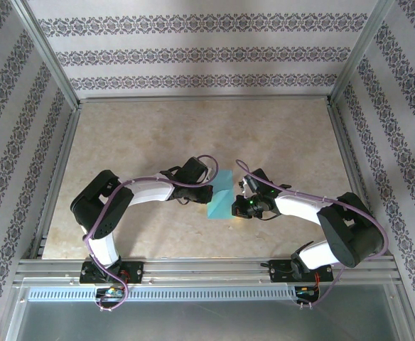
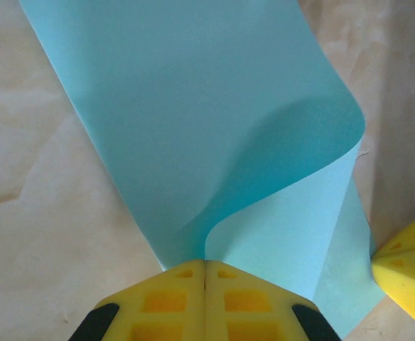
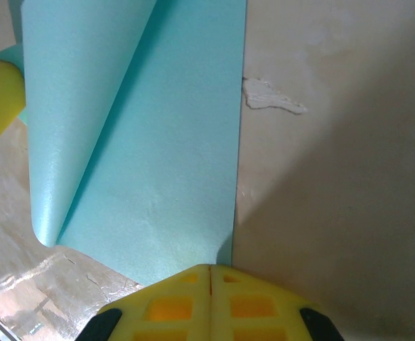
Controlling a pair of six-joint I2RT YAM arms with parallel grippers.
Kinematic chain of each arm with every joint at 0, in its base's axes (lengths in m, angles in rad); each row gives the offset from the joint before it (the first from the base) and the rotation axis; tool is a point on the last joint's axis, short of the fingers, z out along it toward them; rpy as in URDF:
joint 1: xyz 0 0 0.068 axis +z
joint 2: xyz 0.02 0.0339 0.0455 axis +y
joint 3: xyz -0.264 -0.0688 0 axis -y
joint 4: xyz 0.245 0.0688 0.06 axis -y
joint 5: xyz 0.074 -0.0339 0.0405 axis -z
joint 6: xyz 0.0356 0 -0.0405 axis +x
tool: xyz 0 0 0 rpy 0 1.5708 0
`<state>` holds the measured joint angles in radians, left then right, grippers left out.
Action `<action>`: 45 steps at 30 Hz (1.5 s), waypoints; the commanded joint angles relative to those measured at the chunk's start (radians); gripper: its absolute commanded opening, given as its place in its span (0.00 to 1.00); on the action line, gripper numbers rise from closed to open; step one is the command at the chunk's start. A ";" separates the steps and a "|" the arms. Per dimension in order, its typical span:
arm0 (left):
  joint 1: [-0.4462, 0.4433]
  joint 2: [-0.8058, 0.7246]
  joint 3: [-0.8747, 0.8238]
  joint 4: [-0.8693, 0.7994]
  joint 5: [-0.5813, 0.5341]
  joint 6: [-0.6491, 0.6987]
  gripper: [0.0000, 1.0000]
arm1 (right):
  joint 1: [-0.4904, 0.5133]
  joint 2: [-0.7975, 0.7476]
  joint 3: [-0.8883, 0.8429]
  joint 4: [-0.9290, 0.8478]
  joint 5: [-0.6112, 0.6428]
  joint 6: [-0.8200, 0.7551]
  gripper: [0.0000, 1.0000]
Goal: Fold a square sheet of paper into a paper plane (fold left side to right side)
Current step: Fold the triangle a second time at the center of the table.
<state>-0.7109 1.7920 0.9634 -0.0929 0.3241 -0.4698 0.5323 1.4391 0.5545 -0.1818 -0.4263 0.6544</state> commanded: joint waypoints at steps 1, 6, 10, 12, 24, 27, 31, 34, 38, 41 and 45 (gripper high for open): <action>0.018 -0.030 -0.006 0.025 -0.018 0.031 0.00 | -0.009 0.023 -0.003 -0.053 0.055 -0.013 0.00; 0.018 -0.016 0.003 0.021 -0.013 0.033 0.00 | -0.010 0.024 -0.004 -0.053 0.055 -0.013 0.00; 0.018 -0.006 0.011 0.016 -0.011 0.035 0.00 | -0.009 0.023 -0.003 -0.052 0.054 -0.013 0.00; 0.019 -0.002 0.015 0.014 -0.010 0.035 0.00 | -0.009 0.024 -0.003 -0.052 0.054 -0.013 0.00; 0.018 0.031 0.036 0.005 0.002 0.040 0.00 | -0.009 0.025 -0.005 -0.051 0.054 -0.015 0.00; 0.018 0.035 0.040 0.001 0.001 0.042 0.00 | -0.009 0.027 -0.005 -0.051 0.054 -0.016 0.00; 0.019 0.040 0.045 -0.007 -0.003 0.044 0.00 | -0.011 0.030 -0.001 -0.051 0.055 -0.016 0.00; 0.019 0.045 0.048 -0.012 -0.003 0.047 0.00 | -0.012 0.029 -0.001 -0.053 0.057 -0.018 0.00; 0.019 0.056 0.056 -0.027 -0.003 0.053 0.00 | -0.012 0.022 0.002 -0.054 0.054 -0.018 0.00; 0.018 0.061 0.058 -0.032 0.000 0.056 0.00 | -0.015 0.012 0.010 -0.049 0.041 -0.013 0.00; 0.018 0.072 0.066 -0.044 0.006 0.062 0.00 | -0.025 -0.026 0.023 -0.040 -0.002 -0.003 0.11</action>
<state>-0.7048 1.8416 1.0061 -0.0975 0.3222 -0.4393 0.5228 1.4372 0.5591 -0.1883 -0.4267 0.6548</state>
